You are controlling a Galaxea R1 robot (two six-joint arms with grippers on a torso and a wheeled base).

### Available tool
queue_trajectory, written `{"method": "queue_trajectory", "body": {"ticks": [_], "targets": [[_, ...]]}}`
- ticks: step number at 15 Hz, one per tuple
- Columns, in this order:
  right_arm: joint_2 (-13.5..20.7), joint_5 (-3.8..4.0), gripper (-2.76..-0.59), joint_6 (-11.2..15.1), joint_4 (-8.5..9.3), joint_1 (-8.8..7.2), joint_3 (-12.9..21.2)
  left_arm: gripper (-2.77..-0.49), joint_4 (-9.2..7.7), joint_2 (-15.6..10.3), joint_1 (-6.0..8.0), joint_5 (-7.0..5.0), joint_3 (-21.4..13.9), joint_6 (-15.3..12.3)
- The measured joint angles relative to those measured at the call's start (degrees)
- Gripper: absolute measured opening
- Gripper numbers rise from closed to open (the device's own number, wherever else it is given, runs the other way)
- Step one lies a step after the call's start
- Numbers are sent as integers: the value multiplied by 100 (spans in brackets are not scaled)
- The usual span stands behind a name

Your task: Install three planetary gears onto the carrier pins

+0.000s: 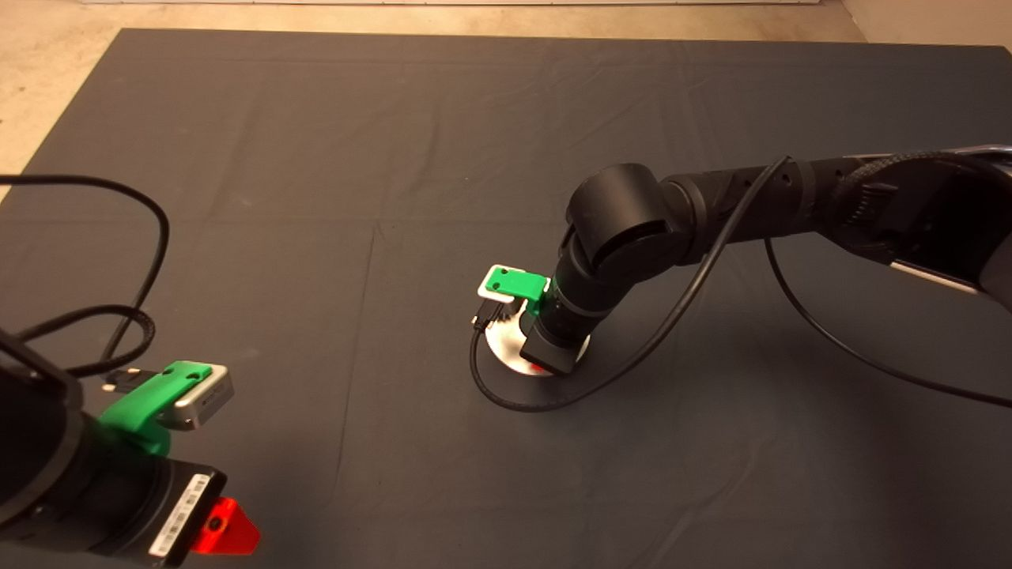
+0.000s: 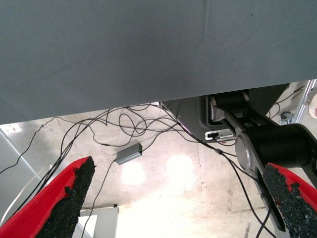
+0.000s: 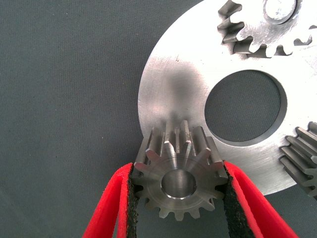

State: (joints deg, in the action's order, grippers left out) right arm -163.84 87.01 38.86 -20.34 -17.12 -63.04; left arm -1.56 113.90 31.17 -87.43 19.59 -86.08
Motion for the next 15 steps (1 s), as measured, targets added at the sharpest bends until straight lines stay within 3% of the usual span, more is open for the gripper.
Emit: {"method": "queue_trajectory", "body": {"ticks": [15], "targets": [[-14,70,-241,0,-102,30,130,-79,-4,-11,0,0,0,5]]}}
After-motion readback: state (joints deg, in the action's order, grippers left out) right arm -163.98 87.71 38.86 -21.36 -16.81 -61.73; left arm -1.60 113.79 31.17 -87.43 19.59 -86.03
